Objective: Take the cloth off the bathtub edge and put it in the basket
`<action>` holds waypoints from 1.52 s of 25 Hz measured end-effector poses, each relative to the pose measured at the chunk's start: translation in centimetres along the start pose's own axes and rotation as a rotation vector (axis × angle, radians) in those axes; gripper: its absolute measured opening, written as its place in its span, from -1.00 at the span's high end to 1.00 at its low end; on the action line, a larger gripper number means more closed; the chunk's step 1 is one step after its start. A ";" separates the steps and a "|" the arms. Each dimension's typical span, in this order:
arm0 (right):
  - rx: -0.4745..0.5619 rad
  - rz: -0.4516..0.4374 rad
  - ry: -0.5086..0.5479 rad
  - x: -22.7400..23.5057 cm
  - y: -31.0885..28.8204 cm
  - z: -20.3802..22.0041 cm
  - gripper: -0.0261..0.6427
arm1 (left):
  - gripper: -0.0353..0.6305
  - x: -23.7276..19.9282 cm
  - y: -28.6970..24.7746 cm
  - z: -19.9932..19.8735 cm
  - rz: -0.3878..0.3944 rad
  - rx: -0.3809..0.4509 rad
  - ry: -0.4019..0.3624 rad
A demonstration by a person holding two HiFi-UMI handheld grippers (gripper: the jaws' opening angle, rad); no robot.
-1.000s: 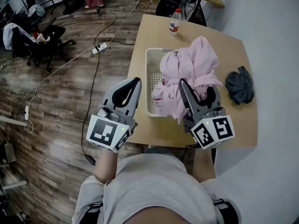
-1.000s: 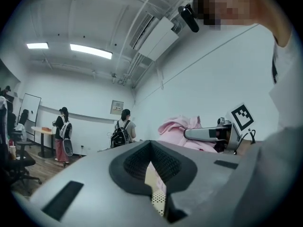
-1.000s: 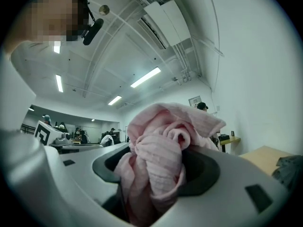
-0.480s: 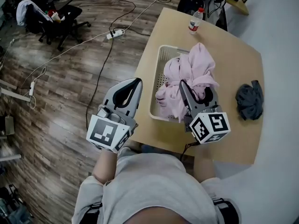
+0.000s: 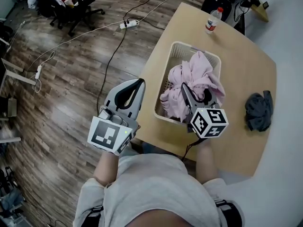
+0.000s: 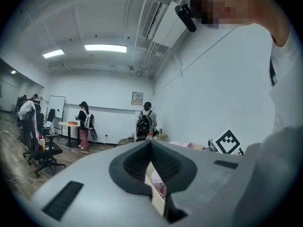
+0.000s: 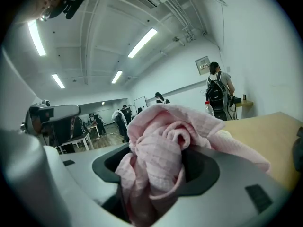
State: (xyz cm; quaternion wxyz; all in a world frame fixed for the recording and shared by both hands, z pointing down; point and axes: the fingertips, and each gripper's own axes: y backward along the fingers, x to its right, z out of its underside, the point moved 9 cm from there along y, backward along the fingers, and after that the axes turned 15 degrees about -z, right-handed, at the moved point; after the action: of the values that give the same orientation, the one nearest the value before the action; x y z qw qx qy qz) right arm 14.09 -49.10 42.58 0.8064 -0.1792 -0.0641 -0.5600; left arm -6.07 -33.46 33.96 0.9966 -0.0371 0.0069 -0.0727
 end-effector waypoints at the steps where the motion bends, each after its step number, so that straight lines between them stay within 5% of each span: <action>1: -0.018 -0.001 -0.009 0.2 -0.3 0.4 0.07 | 0.90 -0.1 0.1 0.1 -0.007 -0.002 0.002; 25: -0.382 0.094 -0.243 4.7 -4.7 5.7 0.06 | 0.90 -2.0 2.1 1.4 -0.106 -0.030 0.020; 38: -0.376 0.129 -0.256 4.4 -4.4 5.4 -0.06 | 0.90 -3.1 3.6 0.8 -0.117 -0.018 0.012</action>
State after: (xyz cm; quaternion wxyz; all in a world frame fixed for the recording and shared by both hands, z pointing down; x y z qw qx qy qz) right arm 12.20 -52.38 49.92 0.7781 -0.3996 -0.0487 -0.4821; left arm -8.63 -29.42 34.56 0.9902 -0.0461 0.0113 -0.1312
